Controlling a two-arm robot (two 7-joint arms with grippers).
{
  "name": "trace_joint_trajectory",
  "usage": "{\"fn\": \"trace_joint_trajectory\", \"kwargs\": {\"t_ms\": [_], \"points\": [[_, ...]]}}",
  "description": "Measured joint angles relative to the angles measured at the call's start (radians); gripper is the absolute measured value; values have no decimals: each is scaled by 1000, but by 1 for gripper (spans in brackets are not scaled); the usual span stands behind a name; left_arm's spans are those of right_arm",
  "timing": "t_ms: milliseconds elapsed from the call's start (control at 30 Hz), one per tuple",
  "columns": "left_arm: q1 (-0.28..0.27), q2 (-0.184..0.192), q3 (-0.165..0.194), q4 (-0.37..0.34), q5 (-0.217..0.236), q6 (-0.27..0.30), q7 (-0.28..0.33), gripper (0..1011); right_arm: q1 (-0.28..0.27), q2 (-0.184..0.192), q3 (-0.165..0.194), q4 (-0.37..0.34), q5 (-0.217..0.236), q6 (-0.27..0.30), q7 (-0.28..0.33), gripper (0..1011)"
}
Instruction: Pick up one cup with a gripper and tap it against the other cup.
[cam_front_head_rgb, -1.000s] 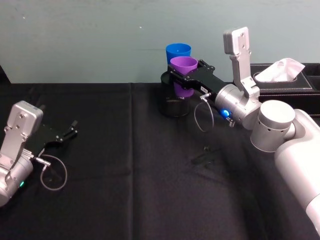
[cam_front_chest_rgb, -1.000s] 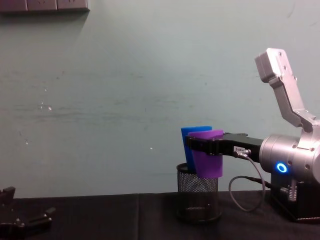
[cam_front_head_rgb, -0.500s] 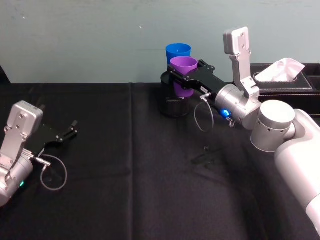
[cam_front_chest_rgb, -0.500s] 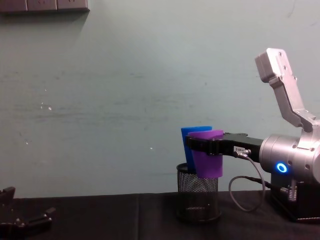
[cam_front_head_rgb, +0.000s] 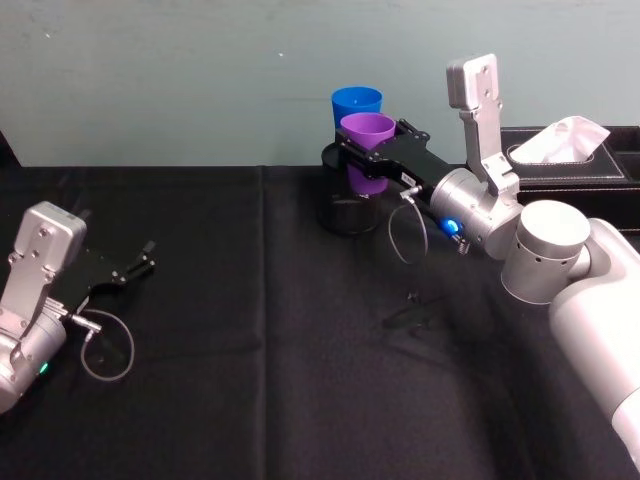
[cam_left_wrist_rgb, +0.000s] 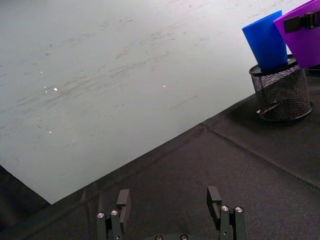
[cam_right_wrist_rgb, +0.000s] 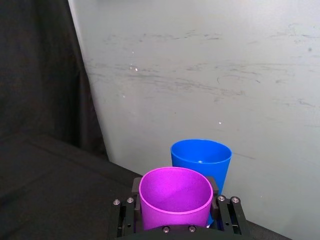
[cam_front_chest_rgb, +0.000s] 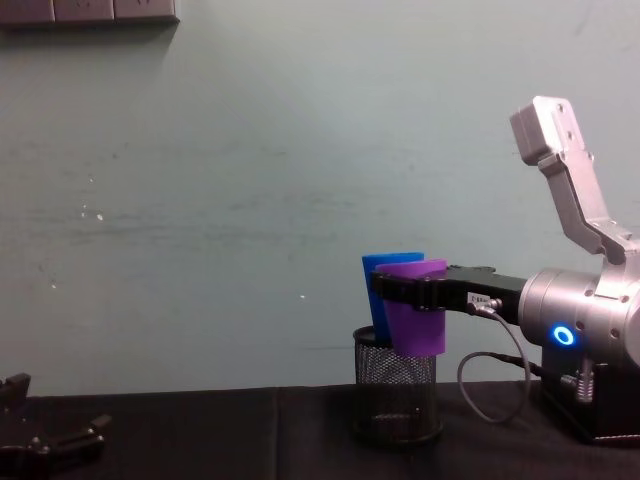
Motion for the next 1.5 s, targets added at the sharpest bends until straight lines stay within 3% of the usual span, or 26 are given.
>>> {"fn": "trace_joint_trajectory", "kwargs": {"t_ms": [867, 1033, 1300, 1500], "points": [[0, 0, 0, 0, 0, 0, 0, 1000, -7, 0, 3, -8, 0, -8, 8, 743], [0, 0, 0, 0, 0, 0, 0, 1000, -54, 13, 8, -72, 9, 3, 22, 743], [0, 0, 0, 0, 0, 0, 0, 1000, -189, 61, 5, -244, 41, 25, 46, 743], [0, 0, 0, 0, 0, 0, 0, 1000, -277, 97, -9, -328, 42, 1, 46, 743]]}}
